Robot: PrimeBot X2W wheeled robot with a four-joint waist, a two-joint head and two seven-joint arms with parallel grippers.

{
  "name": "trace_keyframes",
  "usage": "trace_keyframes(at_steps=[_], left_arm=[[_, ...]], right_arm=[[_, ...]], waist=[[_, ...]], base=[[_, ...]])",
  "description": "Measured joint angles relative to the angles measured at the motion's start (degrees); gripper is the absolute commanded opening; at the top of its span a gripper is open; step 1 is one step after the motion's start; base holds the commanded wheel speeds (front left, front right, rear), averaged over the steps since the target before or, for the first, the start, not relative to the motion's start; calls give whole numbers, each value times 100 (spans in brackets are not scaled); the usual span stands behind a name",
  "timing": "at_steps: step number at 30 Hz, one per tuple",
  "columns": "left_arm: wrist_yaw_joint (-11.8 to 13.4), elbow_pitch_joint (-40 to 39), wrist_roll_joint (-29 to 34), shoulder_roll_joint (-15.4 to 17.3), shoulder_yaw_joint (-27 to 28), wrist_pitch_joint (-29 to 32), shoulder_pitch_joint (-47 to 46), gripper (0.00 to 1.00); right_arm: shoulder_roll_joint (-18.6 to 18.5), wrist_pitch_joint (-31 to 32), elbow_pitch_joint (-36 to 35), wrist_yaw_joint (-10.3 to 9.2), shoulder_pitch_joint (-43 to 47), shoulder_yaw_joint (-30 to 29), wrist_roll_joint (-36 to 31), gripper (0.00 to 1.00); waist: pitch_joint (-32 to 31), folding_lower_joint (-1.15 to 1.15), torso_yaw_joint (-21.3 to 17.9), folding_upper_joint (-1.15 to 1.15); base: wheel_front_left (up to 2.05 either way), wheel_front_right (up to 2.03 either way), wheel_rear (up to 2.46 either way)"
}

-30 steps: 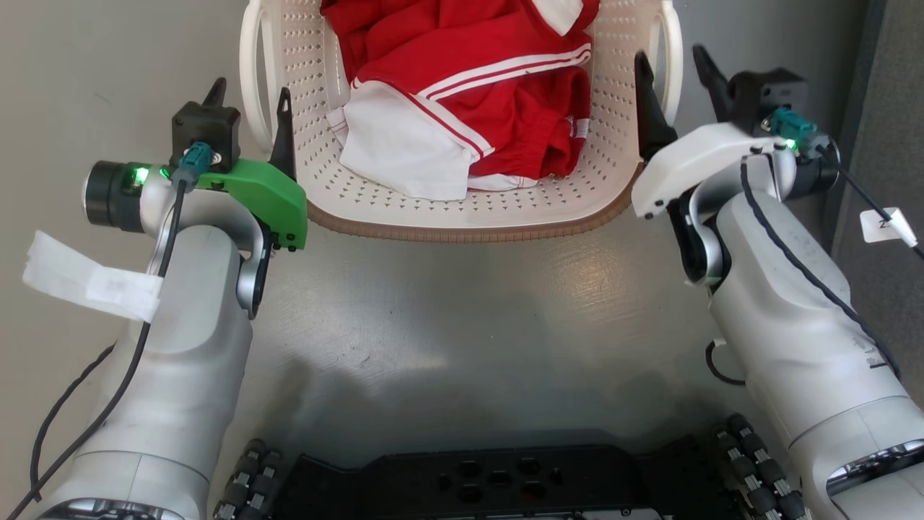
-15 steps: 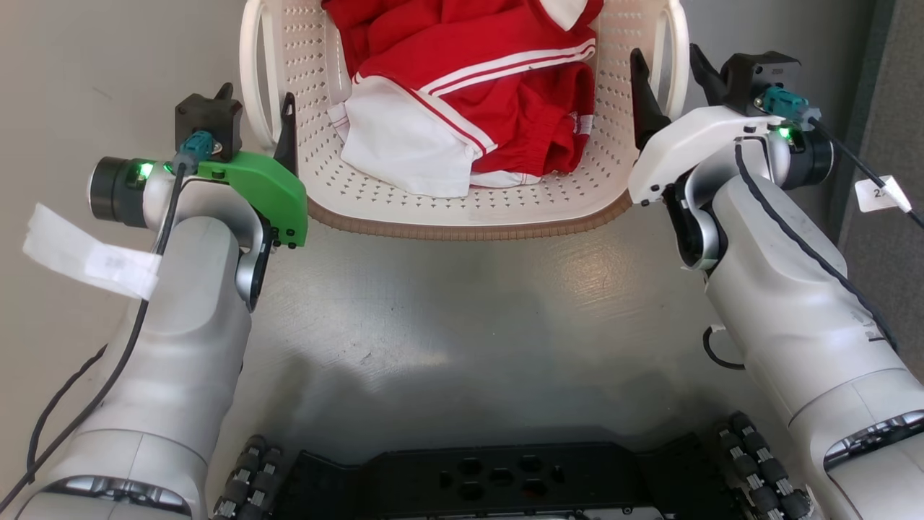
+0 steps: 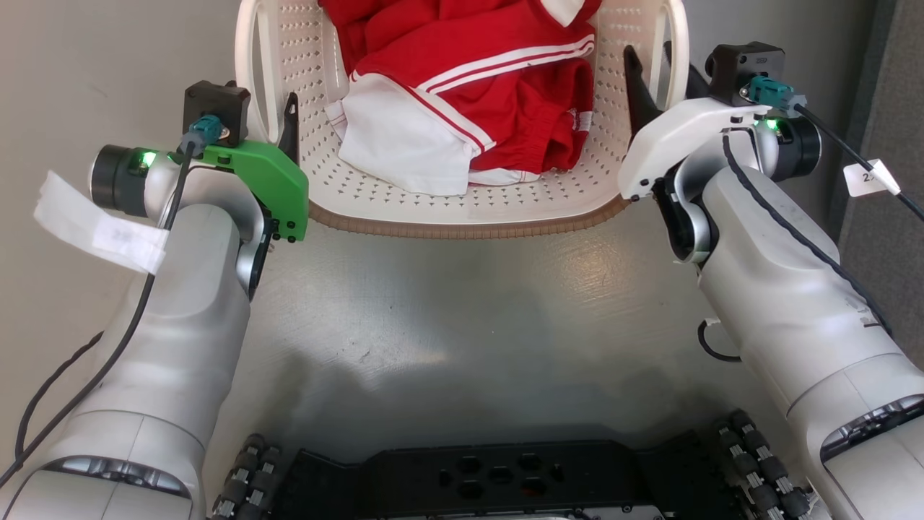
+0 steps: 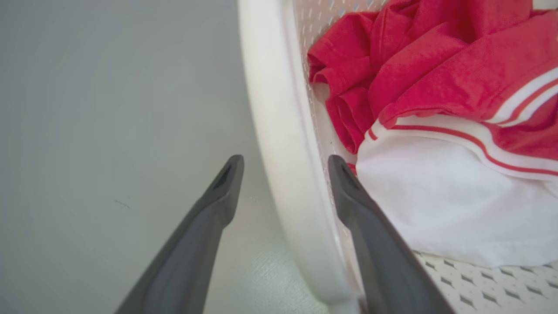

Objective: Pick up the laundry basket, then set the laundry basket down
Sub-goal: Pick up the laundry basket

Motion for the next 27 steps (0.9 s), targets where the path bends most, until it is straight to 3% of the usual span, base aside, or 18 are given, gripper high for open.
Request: trace_keyframes(at_steps=[1,3,4,5,6,27], left_arm=[[-1,26,-20,-1,-23,3,-16,100],[-43,81,-51,-5,-79,34,-43,44],[-51,92,-51,-9,-100,51,-62,29],[-71,105,-51,-15,-124,55,-73,0],[-89,114,-51,-32,-149,55,-77,0],[-110,432,-641,-144,-465,52,23,0]], right_arm=[[-1,0,18,0,-11,22,34,48],[11,0,38,0,-42,91,79,38],[19,0,53,0,-70,121,110,31],[24,0,60,1,-89,145,136,21],[34,0,73,-3,-99,162,167,0],[134,-9,641,-49,-171,512,619,0]], waist=[[3,0,-3,0],[7,0,-11,0],[9,0,-15,0],[10,0,-20,0],[11,0,-24,0],[-457,0,-76,0]], base=[[0,0,0],[0,0,0],[0,0,0],[0,0,0],[0,0,0],[0,0,0]])
